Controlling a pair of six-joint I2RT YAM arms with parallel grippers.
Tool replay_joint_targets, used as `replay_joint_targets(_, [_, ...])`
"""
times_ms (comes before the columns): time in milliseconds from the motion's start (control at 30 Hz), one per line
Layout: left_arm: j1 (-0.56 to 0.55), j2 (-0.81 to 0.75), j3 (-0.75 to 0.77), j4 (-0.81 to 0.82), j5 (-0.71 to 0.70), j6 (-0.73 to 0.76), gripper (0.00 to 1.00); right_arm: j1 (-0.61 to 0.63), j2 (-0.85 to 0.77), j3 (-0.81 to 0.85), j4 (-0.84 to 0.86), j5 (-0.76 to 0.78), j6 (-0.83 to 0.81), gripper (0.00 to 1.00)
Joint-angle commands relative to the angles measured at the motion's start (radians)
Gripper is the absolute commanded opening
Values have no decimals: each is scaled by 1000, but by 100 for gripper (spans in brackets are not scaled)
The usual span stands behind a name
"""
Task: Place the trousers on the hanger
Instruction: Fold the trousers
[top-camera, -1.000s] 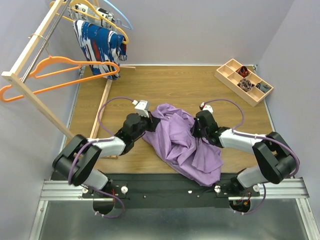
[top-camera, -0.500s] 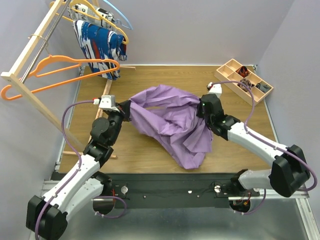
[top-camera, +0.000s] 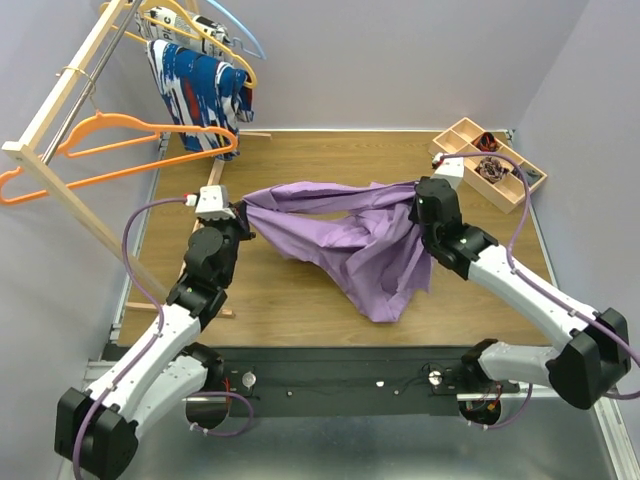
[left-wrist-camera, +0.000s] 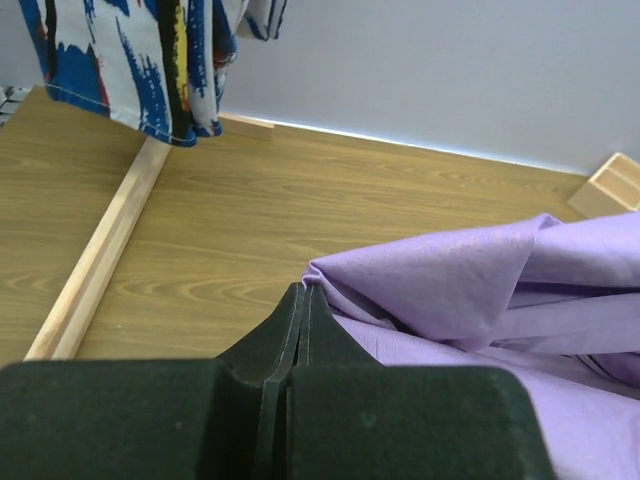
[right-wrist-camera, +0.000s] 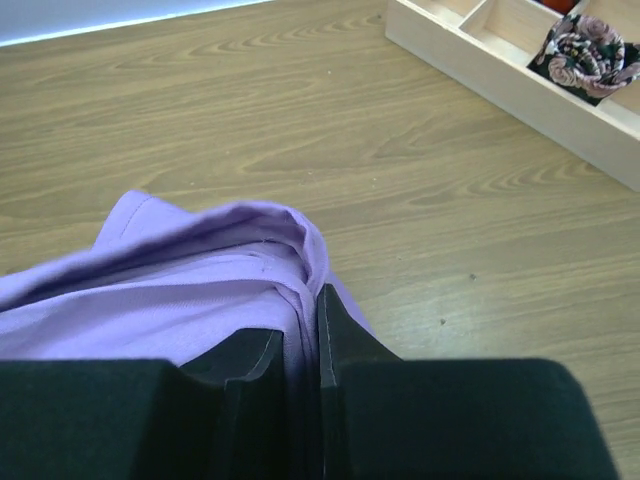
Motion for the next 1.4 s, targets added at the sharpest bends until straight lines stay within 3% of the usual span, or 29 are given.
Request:
replay_joint_targets(0, [37, 91, 40, 48, -36, 45, 0, -41, 73, 53, -14, 66, -26, 40])
replay_joint_targets(67, [39, 122, 40, 59, 1, 49, 0, -47, 116, 53, -13, 44, -24, 63])
replay_joint_targets(100, [40, 150, 40, 63, 11, 50, 0, -49, 126, 47, -13, 8, -18, 87])
replay_joint_targets(200, [40, 191, 37, 67, 32, 50, 0, -54, 155, 12, -14, -86, 25, 99])
replay_joint_targets(600, [92, 322, 63, 103, 84, 87, 0, -78, 215, -175, -18, -284, 209, 100])
replay_joint_targets(867, [123, 343, 89, 116, 131, 81, 0, -77, 258, -206, -18, -302, 243, 98])
replay_joint_targets(967, [128, 354, 109, 117, 156, 69, 0, -78, 256, -215, -19, -324, 250, 88])
replay_joint_targets(1000, [128, 362, 122, 119, 166, 56, 1, -78, 252, -223, -14, -324, 255, 79])
replay_joint_targets(1067, [128, 374, 139, 126, 215, 49, 13, -78, 244, -228, -16, -319, 252, 70])
replay_joint_targets(1167, [128, 405, 172, 126, 268, 41, 37, -78, 227, -228, -17, -327, 240, 43])
replay_joint_targets(1200, [128, 415, 178, 126, 277, 39, 48, -78, 222, -228, -18, -333, 235, 29])
replay_joint_targets(1300, [128, 415, 175, 126, 295, 49, 56, -78, 204, -220, -18, -336, 215, 7])
replay_joint_targets(1367, [128, 405, 164, 126, 303, 53, 66, -78, 186, -190, -25, -348, 194, 1])
